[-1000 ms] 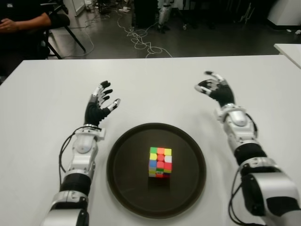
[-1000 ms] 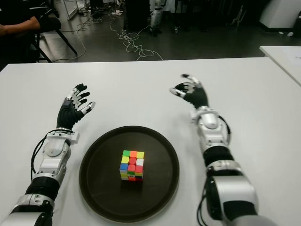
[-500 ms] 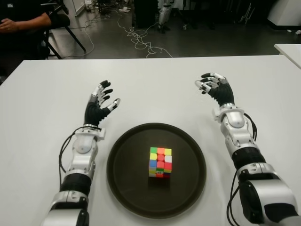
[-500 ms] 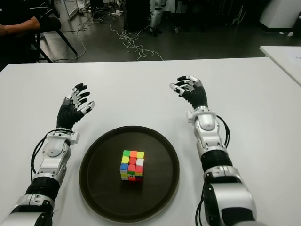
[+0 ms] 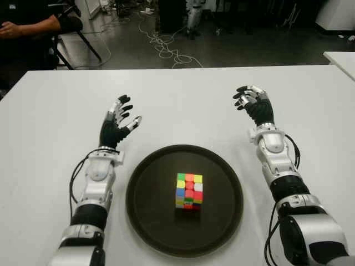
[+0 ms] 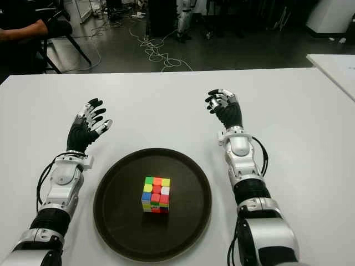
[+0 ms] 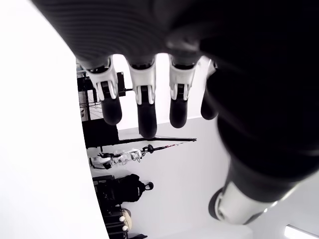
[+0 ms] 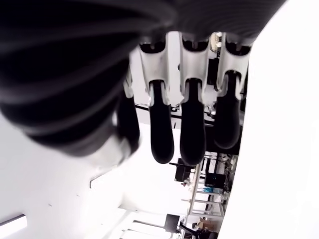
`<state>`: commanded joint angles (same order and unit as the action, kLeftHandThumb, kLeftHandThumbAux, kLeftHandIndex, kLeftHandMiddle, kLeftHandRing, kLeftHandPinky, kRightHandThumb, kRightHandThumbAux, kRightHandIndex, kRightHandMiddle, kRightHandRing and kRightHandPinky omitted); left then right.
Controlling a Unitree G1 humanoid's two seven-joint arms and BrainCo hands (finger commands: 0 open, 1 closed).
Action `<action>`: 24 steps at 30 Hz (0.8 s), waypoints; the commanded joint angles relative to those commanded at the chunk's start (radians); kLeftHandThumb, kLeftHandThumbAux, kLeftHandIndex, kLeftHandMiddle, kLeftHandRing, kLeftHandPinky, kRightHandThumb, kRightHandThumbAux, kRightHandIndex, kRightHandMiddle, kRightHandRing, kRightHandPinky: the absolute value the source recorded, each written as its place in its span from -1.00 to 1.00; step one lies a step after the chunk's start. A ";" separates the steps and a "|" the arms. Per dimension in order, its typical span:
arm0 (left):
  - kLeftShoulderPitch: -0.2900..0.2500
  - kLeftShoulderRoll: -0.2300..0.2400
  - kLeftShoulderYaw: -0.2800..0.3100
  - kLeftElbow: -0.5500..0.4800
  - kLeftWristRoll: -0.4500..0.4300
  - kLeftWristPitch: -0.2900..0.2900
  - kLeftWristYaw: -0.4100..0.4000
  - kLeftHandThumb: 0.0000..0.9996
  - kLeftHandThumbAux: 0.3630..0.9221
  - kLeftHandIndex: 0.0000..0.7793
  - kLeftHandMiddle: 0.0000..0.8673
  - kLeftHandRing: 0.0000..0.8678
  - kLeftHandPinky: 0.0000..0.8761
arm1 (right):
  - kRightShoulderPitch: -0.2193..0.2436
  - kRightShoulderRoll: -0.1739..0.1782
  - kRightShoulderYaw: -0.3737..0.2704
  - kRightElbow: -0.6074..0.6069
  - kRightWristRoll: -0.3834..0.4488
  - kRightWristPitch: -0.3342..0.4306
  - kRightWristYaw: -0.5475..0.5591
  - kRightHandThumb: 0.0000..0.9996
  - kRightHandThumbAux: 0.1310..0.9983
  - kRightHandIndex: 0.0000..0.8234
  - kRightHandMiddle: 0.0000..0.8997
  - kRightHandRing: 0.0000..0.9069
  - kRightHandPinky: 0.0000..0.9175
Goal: Pick up the Rubik's Cube and put it in the plate
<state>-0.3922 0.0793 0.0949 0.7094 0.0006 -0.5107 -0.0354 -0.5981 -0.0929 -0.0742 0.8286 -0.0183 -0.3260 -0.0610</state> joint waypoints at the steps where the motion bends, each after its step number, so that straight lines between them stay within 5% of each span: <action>1: 0.000 0.000 0.000 -0.001 0.000 0.000 0.000 -0.89 0.57 -0.71 -0.67 -0.67 -0.69 | 0.000 -0.001 0.001 0.002 -0.002 -0.001 0.000 0.37 0.37 0.02 0.18 0.18 0.18; 24: 0.002 -0.002 0.006 -0.007 -0.017 0.011 -0.004 -0.87 0.55 -0.71 -0.68 -0.68 -0.71 | -0.001 -0.004 0.023 0.022 -0.056 -0.017 -0.014 0.39 0.37 0.03 0.19 0.20 0.19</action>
<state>-0.3898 0.0771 0.1014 0.7021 -0.0162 -0.5001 -0.0399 -0.5994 -0.0965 -0.0510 0.8509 -0.0738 -0.3425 -0.0753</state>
